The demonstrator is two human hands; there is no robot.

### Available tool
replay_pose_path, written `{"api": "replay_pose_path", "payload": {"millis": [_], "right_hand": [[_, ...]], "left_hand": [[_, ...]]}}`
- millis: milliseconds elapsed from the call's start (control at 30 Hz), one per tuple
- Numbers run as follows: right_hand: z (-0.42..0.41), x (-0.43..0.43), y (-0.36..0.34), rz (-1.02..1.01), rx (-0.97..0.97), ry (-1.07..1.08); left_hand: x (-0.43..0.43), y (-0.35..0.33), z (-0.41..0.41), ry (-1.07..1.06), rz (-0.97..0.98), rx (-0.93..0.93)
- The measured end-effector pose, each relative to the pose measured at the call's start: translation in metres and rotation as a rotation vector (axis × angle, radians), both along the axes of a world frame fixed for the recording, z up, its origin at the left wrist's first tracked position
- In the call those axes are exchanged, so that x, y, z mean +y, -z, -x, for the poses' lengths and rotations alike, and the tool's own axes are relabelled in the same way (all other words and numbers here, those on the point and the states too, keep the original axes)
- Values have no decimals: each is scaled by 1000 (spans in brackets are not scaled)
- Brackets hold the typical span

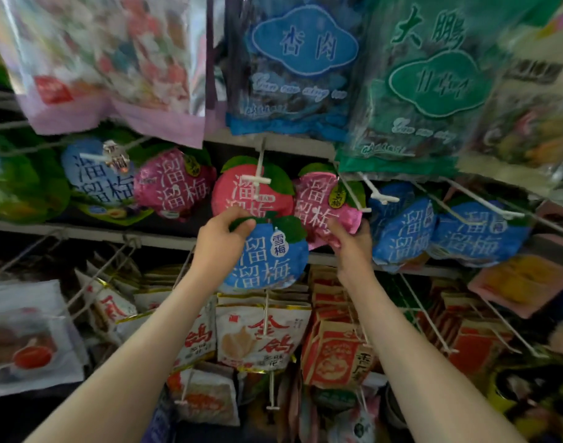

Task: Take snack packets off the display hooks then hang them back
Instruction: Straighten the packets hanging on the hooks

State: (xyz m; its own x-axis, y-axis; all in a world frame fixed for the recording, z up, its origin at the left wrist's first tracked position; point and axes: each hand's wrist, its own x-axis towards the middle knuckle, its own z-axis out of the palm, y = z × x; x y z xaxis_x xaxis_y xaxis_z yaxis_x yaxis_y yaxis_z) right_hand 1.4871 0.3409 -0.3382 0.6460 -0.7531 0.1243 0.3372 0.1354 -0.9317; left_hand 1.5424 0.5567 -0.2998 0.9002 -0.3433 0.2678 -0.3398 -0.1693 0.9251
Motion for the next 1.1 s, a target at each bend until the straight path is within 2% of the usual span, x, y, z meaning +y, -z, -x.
{"api": "replay_pose_path", "payload": {"millis": [167,433,567,733,833,1000,1100], "right_hand": [[60,14,-26,65,94,-137],[146,48,-43,-39,82,-299],[161,57,-58,-61,141,-417],[169,54,-74,102,365,-582],[157,64,-94,223,397,-547],[104,113,-114,541,466,-550],[68,154,-114,640,452,-504]], "left_hand": [[6,-29,23,180,-32,157],[19,-47,69,591,-135,414],[22,-54,95,513,-60,445],[46,-51,113,426,-99,442],[68,-53,114,375,-99,424],[114,-57,96,300,-145,399],[153,-52,75,244,-160,393]]}}
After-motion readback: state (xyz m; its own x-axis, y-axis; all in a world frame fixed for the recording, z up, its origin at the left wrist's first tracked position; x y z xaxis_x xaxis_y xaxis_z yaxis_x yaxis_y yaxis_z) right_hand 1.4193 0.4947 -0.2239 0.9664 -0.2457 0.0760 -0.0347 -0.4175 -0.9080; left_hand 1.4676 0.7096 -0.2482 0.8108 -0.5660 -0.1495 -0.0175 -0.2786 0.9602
